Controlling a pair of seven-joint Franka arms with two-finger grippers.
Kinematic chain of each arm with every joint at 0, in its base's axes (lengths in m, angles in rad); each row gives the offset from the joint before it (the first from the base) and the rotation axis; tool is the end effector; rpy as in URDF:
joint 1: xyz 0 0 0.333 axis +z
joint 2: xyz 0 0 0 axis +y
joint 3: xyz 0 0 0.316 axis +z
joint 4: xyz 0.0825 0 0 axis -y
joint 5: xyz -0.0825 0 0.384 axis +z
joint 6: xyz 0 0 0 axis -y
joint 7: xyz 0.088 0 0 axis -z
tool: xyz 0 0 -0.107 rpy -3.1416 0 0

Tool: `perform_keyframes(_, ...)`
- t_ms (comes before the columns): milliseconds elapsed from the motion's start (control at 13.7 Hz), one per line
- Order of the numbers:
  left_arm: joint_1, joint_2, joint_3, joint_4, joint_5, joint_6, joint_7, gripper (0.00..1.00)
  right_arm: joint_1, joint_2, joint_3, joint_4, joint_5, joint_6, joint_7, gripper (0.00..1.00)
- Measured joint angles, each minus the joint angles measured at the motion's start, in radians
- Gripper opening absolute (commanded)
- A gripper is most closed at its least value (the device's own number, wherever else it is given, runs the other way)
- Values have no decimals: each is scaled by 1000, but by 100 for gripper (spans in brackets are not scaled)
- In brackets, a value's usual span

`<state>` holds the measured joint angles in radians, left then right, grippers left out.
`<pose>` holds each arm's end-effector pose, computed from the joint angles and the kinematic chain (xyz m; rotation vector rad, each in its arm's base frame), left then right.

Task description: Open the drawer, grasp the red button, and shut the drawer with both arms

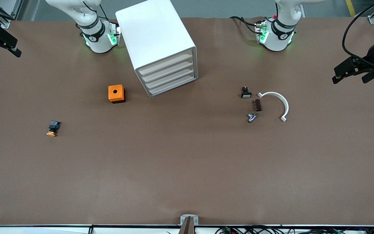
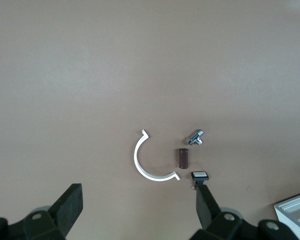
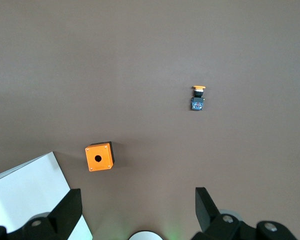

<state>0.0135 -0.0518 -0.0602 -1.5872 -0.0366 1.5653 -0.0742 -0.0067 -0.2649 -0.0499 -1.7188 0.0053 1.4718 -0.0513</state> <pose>0.5372 -0.0300 0.6446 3.1058 0.0416 0.0431 0.4578 -0.0291 0.6807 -3.1241 0.0049 -0.0290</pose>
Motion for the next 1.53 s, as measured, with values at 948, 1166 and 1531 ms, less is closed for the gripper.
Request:
perform_keyframes(948,4,23,3,-2,0,-5,-1,100,1,0,2,2,1,-1,0,100)
perform_keyframes(1166,2,66,1,-8,0,-6,-1,100,1,0,2,4,1,-1,1,100)
perform_keyframes(1531,-3,152,-4,-9,-92,-6,-2,100,1,0,2,8,1,0,1,100)
